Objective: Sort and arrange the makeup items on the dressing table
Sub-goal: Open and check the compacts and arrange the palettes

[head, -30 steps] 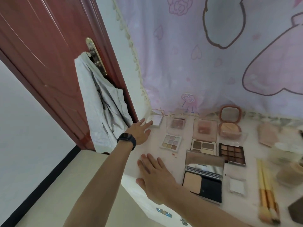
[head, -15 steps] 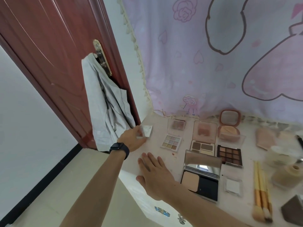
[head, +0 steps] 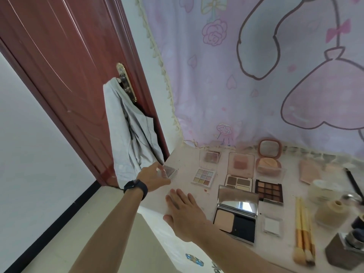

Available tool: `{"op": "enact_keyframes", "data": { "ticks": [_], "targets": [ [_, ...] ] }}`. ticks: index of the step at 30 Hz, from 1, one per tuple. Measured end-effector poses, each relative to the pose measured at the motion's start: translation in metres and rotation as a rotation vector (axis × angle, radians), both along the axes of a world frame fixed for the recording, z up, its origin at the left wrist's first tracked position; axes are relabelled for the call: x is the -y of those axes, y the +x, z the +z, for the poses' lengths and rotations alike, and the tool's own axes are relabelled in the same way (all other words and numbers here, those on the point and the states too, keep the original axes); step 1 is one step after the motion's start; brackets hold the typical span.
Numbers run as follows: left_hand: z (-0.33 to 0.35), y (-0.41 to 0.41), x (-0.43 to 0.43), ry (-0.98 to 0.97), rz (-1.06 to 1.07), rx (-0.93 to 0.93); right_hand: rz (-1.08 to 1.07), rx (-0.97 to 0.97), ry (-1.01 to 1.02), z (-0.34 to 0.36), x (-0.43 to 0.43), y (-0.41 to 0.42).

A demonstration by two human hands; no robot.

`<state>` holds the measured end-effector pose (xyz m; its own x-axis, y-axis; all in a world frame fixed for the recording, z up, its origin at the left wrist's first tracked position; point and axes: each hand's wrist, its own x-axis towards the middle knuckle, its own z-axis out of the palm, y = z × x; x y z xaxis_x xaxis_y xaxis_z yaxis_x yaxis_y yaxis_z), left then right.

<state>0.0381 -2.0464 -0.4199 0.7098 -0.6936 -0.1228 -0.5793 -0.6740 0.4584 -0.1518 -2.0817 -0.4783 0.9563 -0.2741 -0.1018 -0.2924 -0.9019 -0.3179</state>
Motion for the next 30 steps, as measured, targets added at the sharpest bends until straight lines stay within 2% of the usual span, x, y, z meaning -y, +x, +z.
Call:
{"op": "enact_keyframes", "data": {
  "ticks": [4,8,10,11,14,16,18,21,23,27,30],
  "targets": [
    [0.014,-0.014,-0.035,-0.158,0.095,-0.152,0.001,-0.013,-0.022,0.012,-0.001,0.003],
    [0.042,-0.050,-0.063,-0.336,0.098,-0.249,0.023,-0.104,0.034,0.049,0.011,-0.001],
    [0.058,-0.071,-0.073,-0.398,0.058,-0.266,-0.051,-0.034,0.213,0.068,0.016,-0.010],
    [0.067,-0.082,-0.078,-0.418,0.032,-0.260,-0.118,0.057,0.381,0.078,0.018,-0.018],
    [0.088,-0.115,-0.089,-0.433,-0.081,-0.187,-0.361,0.379,1.109,0.107,0.016,-0.052],
    [0.098,-0.139,-0.092,-0.432,-0.175,-0.120,-0.463,0.482,1.393,0.120,0.016,-0.078],
    [0.103,-0.165,-0.093,-0.408,-0.270,-0.053,-0.504,0.558,1.469,0.127,0.013,-0.107],
    [0.108,-0.201,-0.091,-0.409,-0.372,-0.018,-0.535,0.665,1.443,0.127,0.007,-0.150],
    [0.105,-0.223,-0.089,-0.521,-0.380,-0.021,-0.587,0.694,1.611,0.123,0.003,-0.178],
    [0.080,-0.267,-0.080,-0.738,-0.281,-0.236,-0.628,0.700,1.960,0.112,-0.003,-0.229],
    [0.060,-0.298,-0.065,-0.745,-0.297,-0.293,-0.621,0.690,1.947,0.100,-0.004,-0.258]
  ]
}}
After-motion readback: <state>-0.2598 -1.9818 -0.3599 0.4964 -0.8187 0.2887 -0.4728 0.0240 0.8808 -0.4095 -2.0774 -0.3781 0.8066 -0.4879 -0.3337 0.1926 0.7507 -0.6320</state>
